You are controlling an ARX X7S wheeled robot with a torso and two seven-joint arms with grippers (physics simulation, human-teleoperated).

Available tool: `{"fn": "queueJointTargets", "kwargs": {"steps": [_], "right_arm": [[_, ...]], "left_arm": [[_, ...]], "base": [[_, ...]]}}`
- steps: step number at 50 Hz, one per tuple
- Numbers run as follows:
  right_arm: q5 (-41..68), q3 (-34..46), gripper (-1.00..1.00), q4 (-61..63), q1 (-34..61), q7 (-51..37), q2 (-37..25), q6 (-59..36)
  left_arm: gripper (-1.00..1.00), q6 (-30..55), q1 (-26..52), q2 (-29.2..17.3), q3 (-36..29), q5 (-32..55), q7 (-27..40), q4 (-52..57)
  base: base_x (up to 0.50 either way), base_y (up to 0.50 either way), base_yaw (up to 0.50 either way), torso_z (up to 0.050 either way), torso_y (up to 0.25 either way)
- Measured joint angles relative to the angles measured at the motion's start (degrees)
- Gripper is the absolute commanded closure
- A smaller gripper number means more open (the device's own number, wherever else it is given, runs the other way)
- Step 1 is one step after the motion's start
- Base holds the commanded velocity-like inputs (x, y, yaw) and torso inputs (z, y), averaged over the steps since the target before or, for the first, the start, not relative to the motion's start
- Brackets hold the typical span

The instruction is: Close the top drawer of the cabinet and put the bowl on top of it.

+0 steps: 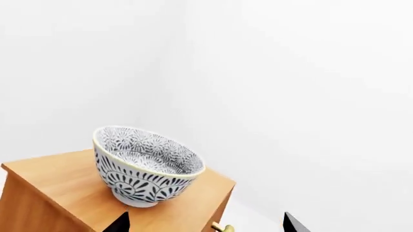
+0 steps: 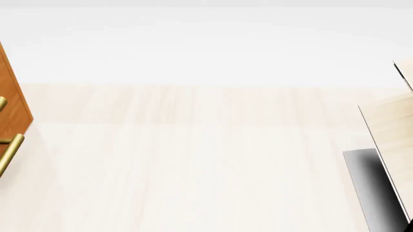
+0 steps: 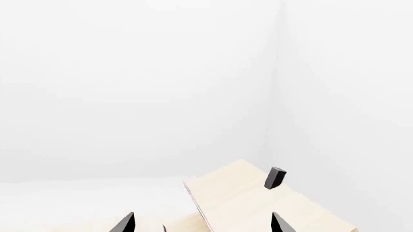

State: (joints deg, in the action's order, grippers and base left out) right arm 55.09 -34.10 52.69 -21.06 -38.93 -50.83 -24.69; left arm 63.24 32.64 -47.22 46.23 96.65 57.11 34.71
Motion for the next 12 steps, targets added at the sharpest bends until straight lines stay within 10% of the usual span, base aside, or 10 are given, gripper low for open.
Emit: {"fn": "queueJointTargets", "kwargs": {"steps": [12], "right_arm": [[0.02, -0.03, -1.0, -0.05, -0.29, 0.17, 0.3, 0.32]], "left_arm": [[-1.0, 4.42, -8.4, 1.58, 6.01, -2.12, -4.72, 8.02]], "base": [[0.0, 0.0, 0.0, 0.0, 0.0]]}}
